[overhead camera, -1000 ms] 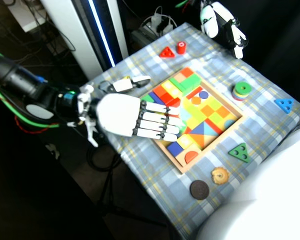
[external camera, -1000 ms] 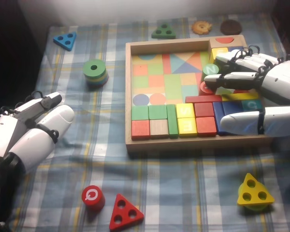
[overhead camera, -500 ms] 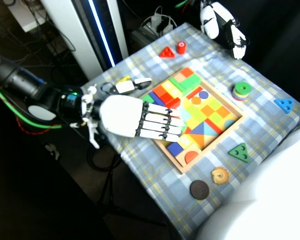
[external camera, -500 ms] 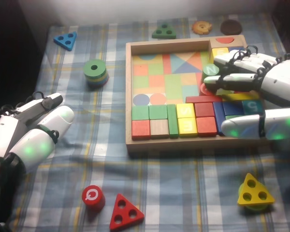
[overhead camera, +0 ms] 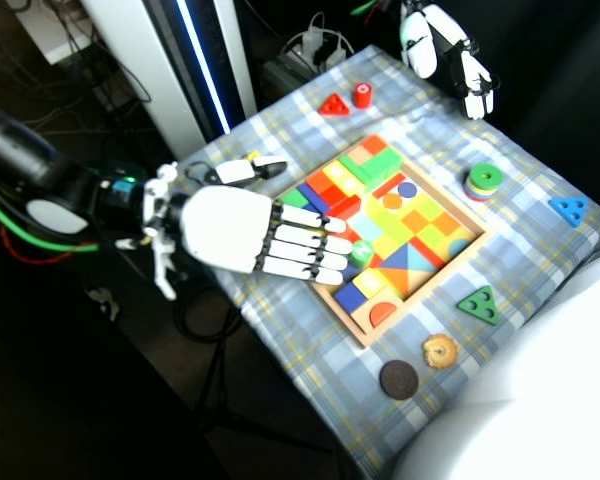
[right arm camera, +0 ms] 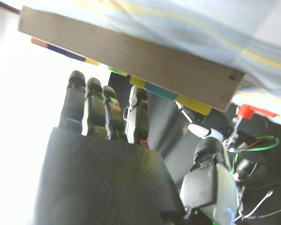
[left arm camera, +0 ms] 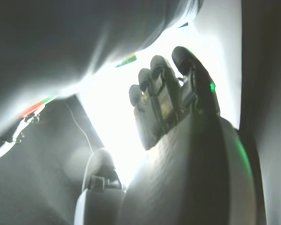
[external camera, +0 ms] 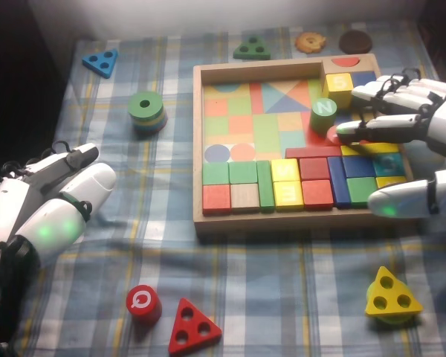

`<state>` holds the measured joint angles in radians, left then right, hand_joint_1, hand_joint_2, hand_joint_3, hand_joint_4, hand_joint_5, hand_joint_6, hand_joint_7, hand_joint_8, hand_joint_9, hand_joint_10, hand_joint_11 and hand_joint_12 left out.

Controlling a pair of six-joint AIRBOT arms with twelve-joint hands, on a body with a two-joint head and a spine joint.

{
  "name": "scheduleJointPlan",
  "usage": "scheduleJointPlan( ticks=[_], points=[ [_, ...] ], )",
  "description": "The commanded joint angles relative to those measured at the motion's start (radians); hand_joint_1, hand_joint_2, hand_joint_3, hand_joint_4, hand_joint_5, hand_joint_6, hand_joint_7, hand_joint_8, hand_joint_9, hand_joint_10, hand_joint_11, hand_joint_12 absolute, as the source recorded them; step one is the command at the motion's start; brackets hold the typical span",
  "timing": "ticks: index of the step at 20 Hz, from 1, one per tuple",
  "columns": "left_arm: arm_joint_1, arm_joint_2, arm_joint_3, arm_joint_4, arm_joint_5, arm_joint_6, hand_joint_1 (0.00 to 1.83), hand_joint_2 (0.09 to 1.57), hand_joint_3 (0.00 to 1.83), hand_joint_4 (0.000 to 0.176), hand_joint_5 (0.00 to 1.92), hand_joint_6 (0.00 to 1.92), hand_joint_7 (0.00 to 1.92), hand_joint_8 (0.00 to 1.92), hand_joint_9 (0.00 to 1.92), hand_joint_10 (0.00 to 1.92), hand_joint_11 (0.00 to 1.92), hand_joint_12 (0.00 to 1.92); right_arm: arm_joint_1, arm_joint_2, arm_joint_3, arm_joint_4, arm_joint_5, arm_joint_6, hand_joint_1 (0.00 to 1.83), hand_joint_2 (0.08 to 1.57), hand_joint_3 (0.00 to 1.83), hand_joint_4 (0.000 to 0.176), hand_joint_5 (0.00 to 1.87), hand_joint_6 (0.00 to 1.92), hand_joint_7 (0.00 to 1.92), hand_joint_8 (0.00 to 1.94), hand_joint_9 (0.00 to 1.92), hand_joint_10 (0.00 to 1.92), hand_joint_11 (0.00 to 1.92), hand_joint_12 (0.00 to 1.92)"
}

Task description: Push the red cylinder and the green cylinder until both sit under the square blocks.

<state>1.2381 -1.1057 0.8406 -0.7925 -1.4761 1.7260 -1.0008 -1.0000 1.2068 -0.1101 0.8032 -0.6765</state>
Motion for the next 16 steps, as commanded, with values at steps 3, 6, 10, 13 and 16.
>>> scheduleJointPlan(
  ticks=[3, 6, 10, 13, 16],
  points=[
    [-0.007, 0.003, 0.007, 0.048, -0.108, -0.011, 0.00, 1.19, 0.00, 0.056, 0.48, 0.00, 0.45, 0.00, 0.36, 0.01, 0.00, 0.42, -0.001, 0.043, -0.021, 0.042, 0.100, -0.032, 0.00, 0.88, 0.00, 0.112, 0.35, 0.00, 0.00, 0.00, 0.00, 0.00, 0.00, 0.00],
    [-0.007, 0.003, 0.007, 0.048, -0.107, -0.014, 0.00, 1.15, 0.00, 0.076, 0.48, 0.00, 0.46, 0.00, 0.36, 0.00, 0.00, 0.40, -0.002, 0.049, -0.026, 0.053, 0.100, -0.048, 0.00, 0.88, 0.00, 0.097, 0.36, 0.01, 0.00, 0.00, 0.00, 0.00, 0.00, 0.00],
    [-0.007, 0.003, 0.008, 0.049, -0.105, -0.015, 0.00, 1.16, 0.00, 0.073, 0.47, 0.00, 0.42, 0.00, 0.32, 0.00, 0.00, 0.22, -0.002, 0.057, -0.034, 0.057, 0.101, -0.053, 0.00, 0.88, 0.00, 0.108, 0.33, 0.00, 0.00, 0.00, 0.00, 0.00, 0.00, 0.00],
    [-0.007, 0.002, 0.007, 0.048, -0.105, -0.017, 0.00, 1.16, 0.00, 0.078, 0.48, 0.00, 0.44, 0.00, 0.35, 0.01, 0.00, 0.30, -0.002, 0.057, -0.031, 0.065, 0.112, -0.060, 0.00, 0.87, 0.00, 0.136, 0.32, 0.00, 0.00, 0.00, 0.00, 0.00, 0.00, 0.00],
    [-0.007, 0.002, 0.009, 0.049, -0.104, -0.019, 0.00, 1.16, 0.00, 0.091, 0.46, 0.00, 0.42, 0.00, 0.33, 0.00, 0.00, 0.25, -0.002, 0.042, -0.020, 0.070, 0.113, -0.063, 0.00, 0.87, 0.00, 0.142, 0.32, 0.00, 0.00, 0.00, 0.00, 0.00, 0.00, 0.00]
  ],
)
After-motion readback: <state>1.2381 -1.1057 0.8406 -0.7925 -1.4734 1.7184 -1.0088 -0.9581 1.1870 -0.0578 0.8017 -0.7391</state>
